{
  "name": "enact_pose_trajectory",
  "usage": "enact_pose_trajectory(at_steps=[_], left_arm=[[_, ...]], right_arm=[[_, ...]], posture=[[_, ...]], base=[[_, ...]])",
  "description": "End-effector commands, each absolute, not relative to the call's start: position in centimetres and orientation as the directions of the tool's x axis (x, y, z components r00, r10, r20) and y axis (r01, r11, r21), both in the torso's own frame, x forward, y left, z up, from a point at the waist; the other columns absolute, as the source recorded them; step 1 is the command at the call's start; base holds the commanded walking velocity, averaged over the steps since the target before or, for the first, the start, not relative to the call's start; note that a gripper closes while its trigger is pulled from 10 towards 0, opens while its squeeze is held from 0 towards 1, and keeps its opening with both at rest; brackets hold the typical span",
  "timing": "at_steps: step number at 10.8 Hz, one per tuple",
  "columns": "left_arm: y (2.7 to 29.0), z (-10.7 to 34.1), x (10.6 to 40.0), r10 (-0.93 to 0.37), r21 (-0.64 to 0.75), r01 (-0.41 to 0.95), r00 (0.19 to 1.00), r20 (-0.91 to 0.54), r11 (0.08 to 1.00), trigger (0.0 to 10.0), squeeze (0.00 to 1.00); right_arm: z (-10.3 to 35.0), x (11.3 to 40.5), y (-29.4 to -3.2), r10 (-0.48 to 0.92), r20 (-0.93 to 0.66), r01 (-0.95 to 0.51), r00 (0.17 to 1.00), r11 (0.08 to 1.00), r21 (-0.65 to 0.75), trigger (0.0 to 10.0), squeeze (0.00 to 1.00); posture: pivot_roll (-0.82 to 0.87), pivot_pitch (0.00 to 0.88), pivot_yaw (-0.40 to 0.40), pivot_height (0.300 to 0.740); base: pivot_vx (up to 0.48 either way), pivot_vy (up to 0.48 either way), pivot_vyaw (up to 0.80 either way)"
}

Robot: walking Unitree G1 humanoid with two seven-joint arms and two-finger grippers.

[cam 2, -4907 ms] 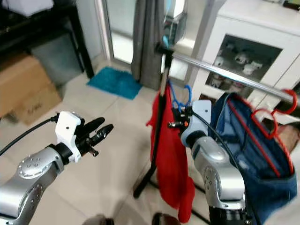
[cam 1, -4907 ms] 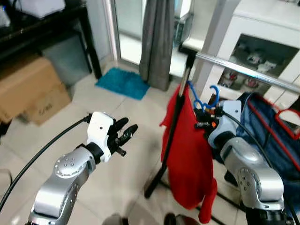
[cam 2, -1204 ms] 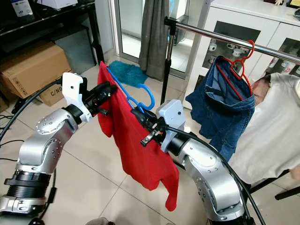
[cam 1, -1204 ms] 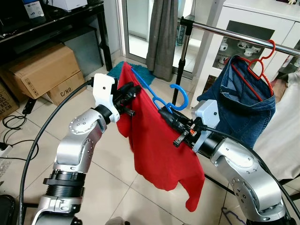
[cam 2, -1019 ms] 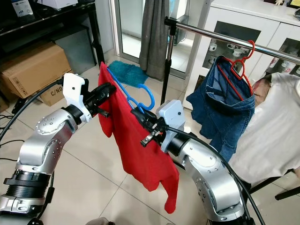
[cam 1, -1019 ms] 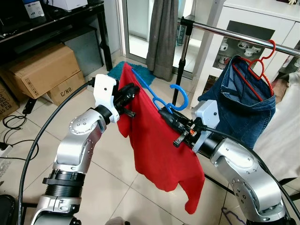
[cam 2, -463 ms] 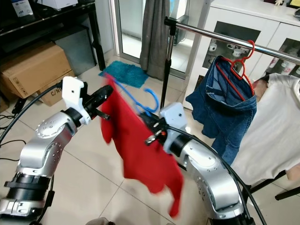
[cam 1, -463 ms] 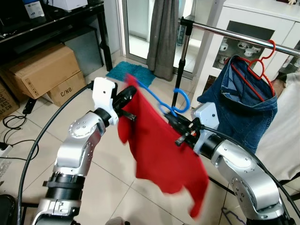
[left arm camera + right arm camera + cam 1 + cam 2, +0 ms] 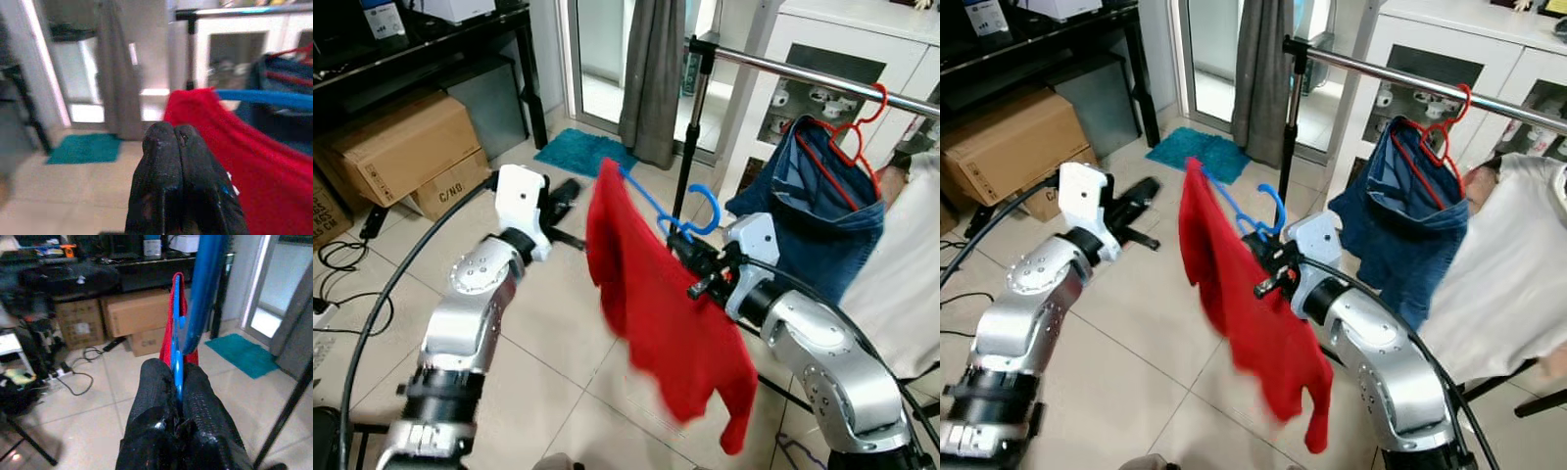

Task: Hang hanger

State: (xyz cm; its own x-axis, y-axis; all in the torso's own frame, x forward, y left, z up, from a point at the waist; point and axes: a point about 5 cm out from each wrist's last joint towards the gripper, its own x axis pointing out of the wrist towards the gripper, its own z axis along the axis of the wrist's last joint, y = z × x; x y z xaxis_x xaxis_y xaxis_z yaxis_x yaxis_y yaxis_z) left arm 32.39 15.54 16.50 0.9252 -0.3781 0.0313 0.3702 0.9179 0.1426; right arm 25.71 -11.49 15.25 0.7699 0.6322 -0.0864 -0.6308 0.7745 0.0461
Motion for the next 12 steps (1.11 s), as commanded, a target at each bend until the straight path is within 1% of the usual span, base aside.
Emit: enact_pose_trajectory(at_steps=[1,2,3,4,6,7,8,12], left_arm=[[15.3,17.1,32.7,-0.369,0.195,0.353,0.928,0.055,0.915,10.0,1.0],[14.6,18.0,32.7,-0.358,0.223,0.324,0.924,0.137,0.919,10.0,1.0],[14.1,18.1,32.6,-0.367,0.244,0.324,0.917,0.157,0.914,10.0,1.0],[13.2,17.6,32.5,-0.383,0.243,0.343,0.912,0.146,0.908,10.0,1.0],[13.1,17.1,32.6,-0.359,0.22,0.325,0.924,0.133,0.92,10.0,1.0],[13.2,17.0,32.7,-0.347,0.227,0.312,0.928,0.137,0.923,10.0,0.81],[13.3,16.9,32.8,-0.349,0.24,0.311,0.927,0.138,0.92,10.0,0.0],[14.0,17.0,33.5,-0.321,0.262,0.28,0.938,0.128,0.924,10.0,0.0]], right_arm=[[16.7,25.9,-11.3,0.654,-0.021,-0.653,0.757,0.757,0.028,0.0,0.0],[17.1,26.0,-10.8,0.687,0.003,-0.687,0.726,0.726,0.023,0.0,0.0],[17.2,26.2,-10.6,0.698,0.009,-0.698,0.716,0.716,0.017,0.0,0.0],[17.5,26.5,-10.2,0.72,0.019,-0.721,0.693,0.693,0.004,0.0,0.0],[17.7,26.6,-10.0,0.738,0.025,-0.738,0.674,0.675,-0.008,0.0,0.0],[18.0,26.6,-9.9,0.751,0.034,-0.751,0.659,0.66,-0.017,0.0,0.0],[18.1,26.7,-9.8,0.76,0.039,-0.76,0.649,0.65,-0.025,0.0,0.0],[18.6,26.5,-9.5,0.78,0.058,-0.778,0.623,0.626,-0.05,0.0,0.0]], posture=[[-0.02,0.0,-0.008,0.74],[-0.02,0.0,-0.007,0.74],[-0.02,0.0,-0.01,0.74],[-0.02,0.0,-0.017,0.74],[-0.02,0.0,-0.024,0.74],[-0.02,0.0,-0.024,0.74],[-0.02,0.0,-0.024,0.74],[-0.03,0.0,-0.018,0.74]], base=[[0.0,0.0,0.0],[0.0,0.0,0.0],[0.0,0.0,0.0],[0.0,0.0,0.0],[0.0,0.0,0.0],[0.0,0.0,0.0],[0.0,0.0,0.0],[0.0,0.0,0.0]])
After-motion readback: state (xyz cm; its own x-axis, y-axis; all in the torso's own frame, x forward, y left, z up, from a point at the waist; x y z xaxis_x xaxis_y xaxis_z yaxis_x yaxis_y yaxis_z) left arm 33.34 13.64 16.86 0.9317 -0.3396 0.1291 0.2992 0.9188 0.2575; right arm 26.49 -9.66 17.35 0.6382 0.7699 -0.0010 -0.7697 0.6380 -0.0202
